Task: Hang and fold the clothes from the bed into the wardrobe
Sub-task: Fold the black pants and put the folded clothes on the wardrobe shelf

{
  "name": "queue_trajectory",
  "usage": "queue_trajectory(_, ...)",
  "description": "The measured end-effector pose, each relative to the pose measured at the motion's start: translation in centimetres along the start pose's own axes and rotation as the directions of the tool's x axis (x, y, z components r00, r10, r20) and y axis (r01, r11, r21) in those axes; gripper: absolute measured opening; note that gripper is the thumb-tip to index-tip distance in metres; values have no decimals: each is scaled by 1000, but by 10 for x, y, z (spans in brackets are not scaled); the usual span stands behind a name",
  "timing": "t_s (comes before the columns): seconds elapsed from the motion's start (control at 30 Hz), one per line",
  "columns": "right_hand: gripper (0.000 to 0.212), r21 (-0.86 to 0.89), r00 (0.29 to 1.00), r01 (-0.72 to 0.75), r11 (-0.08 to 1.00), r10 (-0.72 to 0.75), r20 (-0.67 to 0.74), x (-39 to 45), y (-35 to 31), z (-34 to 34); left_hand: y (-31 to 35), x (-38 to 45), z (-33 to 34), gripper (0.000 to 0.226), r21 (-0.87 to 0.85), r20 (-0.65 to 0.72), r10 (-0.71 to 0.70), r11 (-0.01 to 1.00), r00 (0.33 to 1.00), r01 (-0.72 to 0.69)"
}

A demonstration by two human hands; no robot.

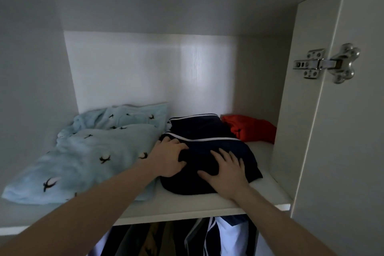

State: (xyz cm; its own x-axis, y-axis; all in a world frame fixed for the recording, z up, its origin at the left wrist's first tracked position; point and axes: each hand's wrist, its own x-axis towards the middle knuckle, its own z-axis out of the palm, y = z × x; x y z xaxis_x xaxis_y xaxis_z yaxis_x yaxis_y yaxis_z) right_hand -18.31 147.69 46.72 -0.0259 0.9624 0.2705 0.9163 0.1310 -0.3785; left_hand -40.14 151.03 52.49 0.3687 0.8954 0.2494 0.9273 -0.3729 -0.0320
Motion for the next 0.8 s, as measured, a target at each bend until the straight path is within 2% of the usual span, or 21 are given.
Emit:
queue_trajectory(0.13,91,-22,1000,1,1000,-1,4,11,7,0,1,12,-2,16,-159,-302,16,985,953,-67)
queue_trajectory(0.2,92,-24,1000,-27,999,27,9,20,11,1,2,13,-6,12,-211,-440,23,969,898,-128)
queue_trajectory(0.27,92,-30,999,-43,999,43,5,27,15,3,6,6,-10,17,-138,-503,83,975,861,-174)
queue_trajectory(0.3,91,-36,999,-48,998,48,6,30,16,4,10,0,-7,20,-96,-470,120,978,875,-185)
queue_trajectory(0.37,89,-43,998,-55,998,55,-5,34,15,6,18,-14,5,21,-64,-305,128,986,944,-154)
queue_trajectory(0.43,87,-38,998,-62,997,62,-13,35,14,7,24,-27,22,37,-81,-144,75,993,987,-87)
queue_trajectory(0.47,87,-41,998,-59,997,59,-13,34,14,7,26,-33,29,48,-88,-110,56,994,992,-65)
queue_trajectory(0.53,84,-48,999,-49,998,50,5,32,15,6,24,-36,38,51,-92,-99,58,993,993,-67)
queue_trajectory(0.6,75,3,999,-34,999,34,-6,32,13,-1,15,-32,41,34,-124,-100,50,990,994,-62)
queue_trajectory(0.7,59,206,982,54,977,-14,-190,41,4,-17,0,-21,41,18,-152,-119,-5,988,993,-13)
queue_trajectory(0.73,59,221,977,94,971,-47,-210,45,1,-20,-1,-18,39,17,-135,-125,-11,991,992,-6)
queue_trajectory(0.8,65,160,989,123,980,-107,-102,45,2,-18,0,-13,33,18,-34,-116,-15,999,993,12)
